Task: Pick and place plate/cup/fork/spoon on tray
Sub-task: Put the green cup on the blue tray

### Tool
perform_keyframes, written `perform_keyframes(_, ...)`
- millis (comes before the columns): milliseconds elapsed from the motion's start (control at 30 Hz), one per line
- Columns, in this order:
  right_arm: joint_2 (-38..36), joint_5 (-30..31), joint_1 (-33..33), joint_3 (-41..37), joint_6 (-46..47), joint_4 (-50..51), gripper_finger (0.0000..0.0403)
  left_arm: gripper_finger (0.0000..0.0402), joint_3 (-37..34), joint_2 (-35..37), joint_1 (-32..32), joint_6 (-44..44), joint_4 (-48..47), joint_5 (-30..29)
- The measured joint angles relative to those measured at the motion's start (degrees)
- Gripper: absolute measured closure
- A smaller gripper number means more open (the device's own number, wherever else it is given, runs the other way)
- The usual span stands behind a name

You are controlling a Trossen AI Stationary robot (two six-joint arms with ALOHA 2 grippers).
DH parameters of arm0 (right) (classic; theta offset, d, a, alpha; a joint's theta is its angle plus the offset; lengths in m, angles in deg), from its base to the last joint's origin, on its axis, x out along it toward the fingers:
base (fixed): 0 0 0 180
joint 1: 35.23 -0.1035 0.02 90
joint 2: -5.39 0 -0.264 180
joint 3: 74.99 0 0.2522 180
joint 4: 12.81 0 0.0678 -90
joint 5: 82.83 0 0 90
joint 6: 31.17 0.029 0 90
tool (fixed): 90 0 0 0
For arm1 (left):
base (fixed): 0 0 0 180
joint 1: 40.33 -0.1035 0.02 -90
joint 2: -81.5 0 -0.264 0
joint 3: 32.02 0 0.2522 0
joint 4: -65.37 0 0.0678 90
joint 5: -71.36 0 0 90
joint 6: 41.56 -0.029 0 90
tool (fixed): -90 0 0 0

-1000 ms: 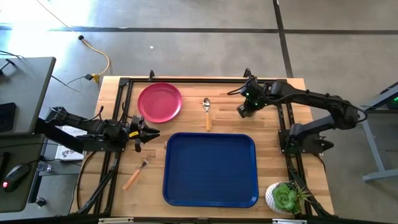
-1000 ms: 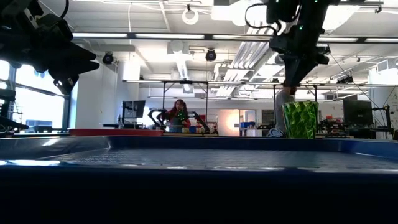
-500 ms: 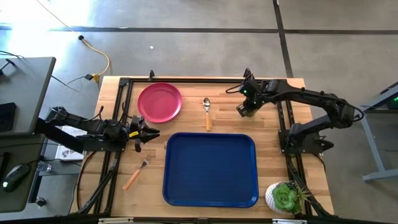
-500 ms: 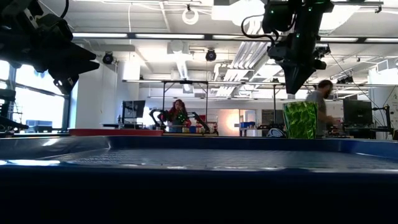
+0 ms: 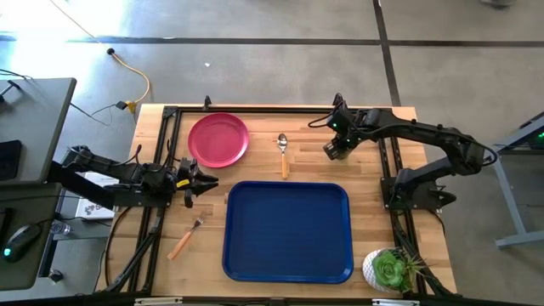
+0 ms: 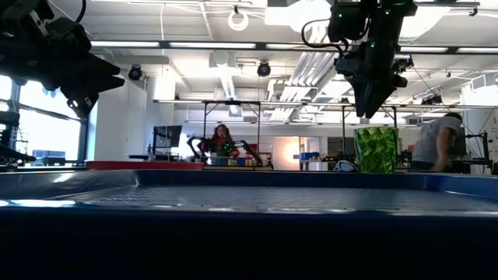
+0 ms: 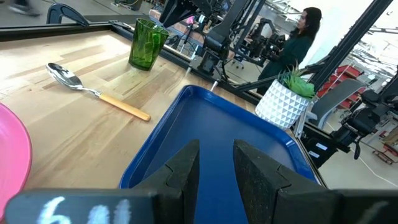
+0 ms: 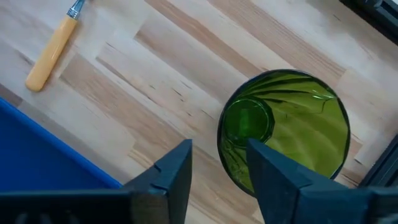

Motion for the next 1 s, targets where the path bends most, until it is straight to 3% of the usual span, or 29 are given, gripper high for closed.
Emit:
perform_keyframes(500, 8.22, 0.94, -0.04, -0.17, 1.6, -0.26, 0.0281, 0.0312, -0.01, 0.0, 0.01, 0.01, -0.02, 0.0)
perform_keyframes(867, 8.67, 0.98, -0.04, -0.17, 2.95, -0.3, 0.0392, 0.0312, -0.01, 0.0, 0.01, 0.01, -0.02, 0.0)
perform_keyframes(1000, 8.37, 1.43, -0.07, -0.17, 2.85, -0.15, 0.0393, 0.0312, 0.0, 0.01, 0.01, 0.01, -0.01, 0.0)
